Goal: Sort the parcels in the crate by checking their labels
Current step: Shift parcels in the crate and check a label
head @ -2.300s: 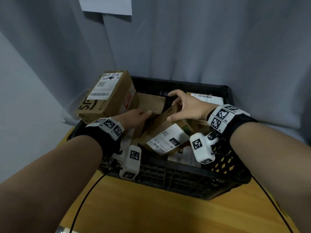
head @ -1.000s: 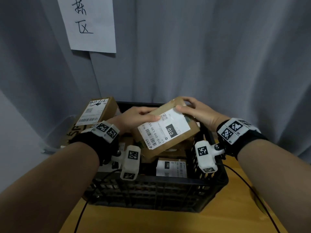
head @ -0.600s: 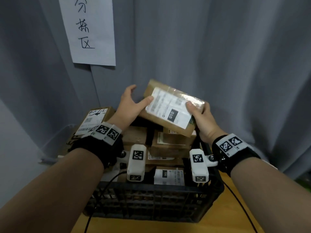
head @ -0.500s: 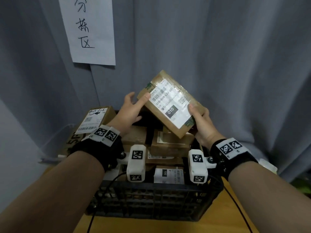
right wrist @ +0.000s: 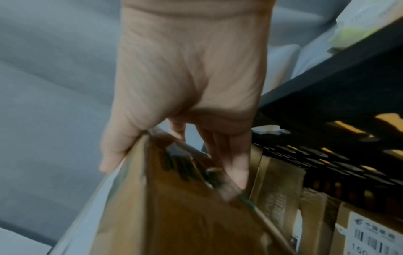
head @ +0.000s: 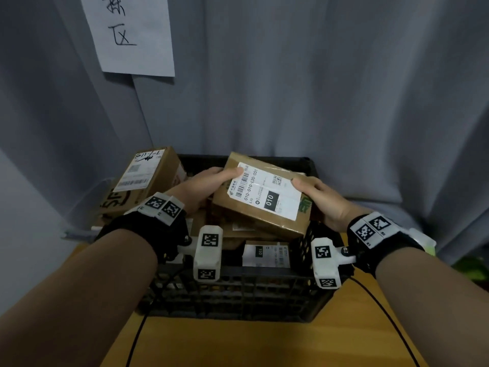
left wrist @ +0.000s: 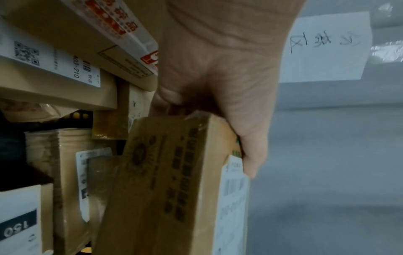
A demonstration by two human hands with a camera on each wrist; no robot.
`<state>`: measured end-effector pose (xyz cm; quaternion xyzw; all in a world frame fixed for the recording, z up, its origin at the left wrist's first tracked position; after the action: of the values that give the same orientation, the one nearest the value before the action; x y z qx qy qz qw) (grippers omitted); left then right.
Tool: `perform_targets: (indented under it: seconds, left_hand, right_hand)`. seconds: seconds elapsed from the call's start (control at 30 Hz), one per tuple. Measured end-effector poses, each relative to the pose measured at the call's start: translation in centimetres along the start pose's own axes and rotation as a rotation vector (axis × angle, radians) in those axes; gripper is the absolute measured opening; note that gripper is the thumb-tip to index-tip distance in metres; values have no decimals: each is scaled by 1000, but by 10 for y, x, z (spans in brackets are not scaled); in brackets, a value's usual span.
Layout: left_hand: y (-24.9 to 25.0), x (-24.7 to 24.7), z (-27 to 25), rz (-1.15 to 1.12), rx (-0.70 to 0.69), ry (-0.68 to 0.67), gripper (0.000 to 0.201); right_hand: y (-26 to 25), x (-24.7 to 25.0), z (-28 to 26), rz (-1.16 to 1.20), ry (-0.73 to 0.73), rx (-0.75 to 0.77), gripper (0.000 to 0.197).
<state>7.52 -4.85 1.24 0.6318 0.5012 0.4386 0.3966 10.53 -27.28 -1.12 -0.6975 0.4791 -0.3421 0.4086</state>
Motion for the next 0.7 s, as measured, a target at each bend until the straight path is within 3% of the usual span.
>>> perform_targets:
  seconds: [0.13, 0.23, 0.47, 0.6, 0.7]
  left_hand:
    - [-23, -3, 8, 21, 105, 24, 36]
    - [-43, -8, 13, 138, 150, 11, 30]
    - [-84, -26, 25, 346, 327, -105, 48]
    - [-86, -30, 38, 427, 356, -153, 59]
    - [-93, -39, 47, 436, 395, -222, 62]
  right_hand:
    - [11, 1, 7, -32, 17, -48, 35]
    - [20, 9, 16, -187, 76, -85, 7]
    - [27, 15, 26, -427, 93, -175, 8]
    - [-2, 26, 31, -566, 277, 49, 14]
    - [-22, 40, 30, -457, 380, 188, 14]
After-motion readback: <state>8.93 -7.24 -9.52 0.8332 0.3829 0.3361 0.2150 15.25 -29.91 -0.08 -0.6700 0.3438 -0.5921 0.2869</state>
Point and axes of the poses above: each hand's wrist, its own z-axis towards the middle knuckle, its own x-axis out of the back of the hand, y = z × x, the point moved 9 cm from there along z, towards the middle knuckle, and after that the axes turned 7 degrees about -x, right-handed, at the moved point
